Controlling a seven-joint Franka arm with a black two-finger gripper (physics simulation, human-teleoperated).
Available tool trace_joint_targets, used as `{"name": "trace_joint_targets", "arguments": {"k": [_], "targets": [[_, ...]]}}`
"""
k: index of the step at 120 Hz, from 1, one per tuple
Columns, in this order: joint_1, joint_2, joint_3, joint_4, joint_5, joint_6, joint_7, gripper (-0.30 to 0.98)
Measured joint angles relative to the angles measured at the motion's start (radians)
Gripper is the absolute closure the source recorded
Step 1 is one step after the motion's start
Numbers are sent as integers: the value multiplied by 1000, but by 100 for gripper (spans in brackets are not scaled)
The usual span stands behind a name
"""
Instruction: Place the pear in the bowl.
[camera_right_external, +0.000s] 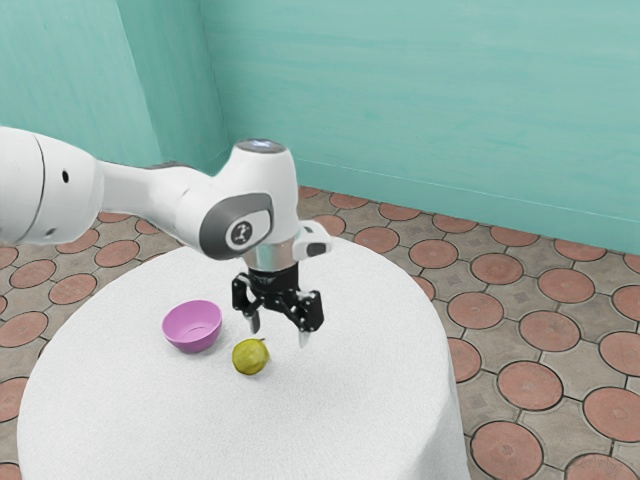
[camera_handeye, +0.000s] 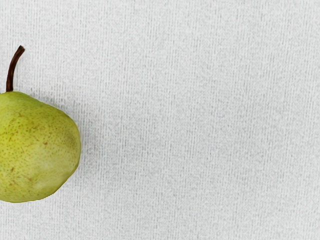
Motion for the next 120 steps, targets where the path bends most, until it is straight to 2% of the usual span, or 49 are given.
{"name": "trace_joint_targets", "arguments": {"k": [41, 80, 120], "targets": [[67, 47, 18, -48, 40, 86, -68, 4], [93, 73, 27, -88, 47, 148, -75, 5], [99, 93, 27, -103, 38, 205, -75, 16]]}}
